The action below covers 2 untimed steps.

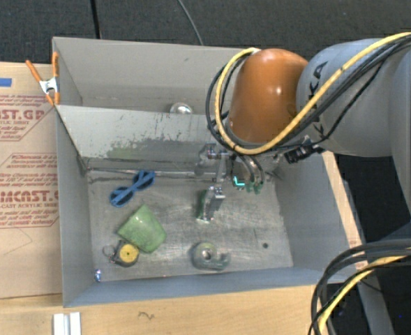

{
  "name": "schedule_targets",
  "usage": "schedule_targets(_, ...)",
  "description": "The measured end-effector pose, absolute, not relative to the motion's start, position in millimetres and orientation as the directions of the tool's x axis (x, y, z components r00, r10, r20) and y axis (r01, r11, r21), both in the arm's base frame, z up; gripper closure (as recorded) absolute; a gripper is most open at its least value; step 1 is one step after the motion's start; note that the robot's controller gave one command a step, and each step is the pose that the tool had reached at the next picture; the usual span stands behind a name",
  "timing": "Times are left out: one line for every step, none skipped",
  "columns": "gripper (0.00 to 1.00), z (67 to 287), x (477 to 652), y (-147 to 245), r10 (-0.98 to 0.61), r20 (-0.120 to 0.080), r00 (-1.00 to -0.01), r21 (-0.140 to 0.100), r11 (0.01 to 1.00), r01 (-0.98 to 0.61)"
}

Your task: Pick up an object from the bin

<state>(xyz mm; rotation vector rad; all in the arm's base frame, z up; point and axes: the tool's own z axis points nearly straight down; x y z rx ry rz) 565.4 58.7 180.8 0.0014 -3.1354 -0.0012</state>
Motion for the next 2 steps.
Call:
schedule_targets(0.0,72.8,578.7,20.1,-0.426,-0.007,-0.905,0.0,0.905,-0.426)
schedule_targets(0.0,72.5,595.9,5.9,-0.411,-0.004,-0.912,0.002,0.912,-0.411)
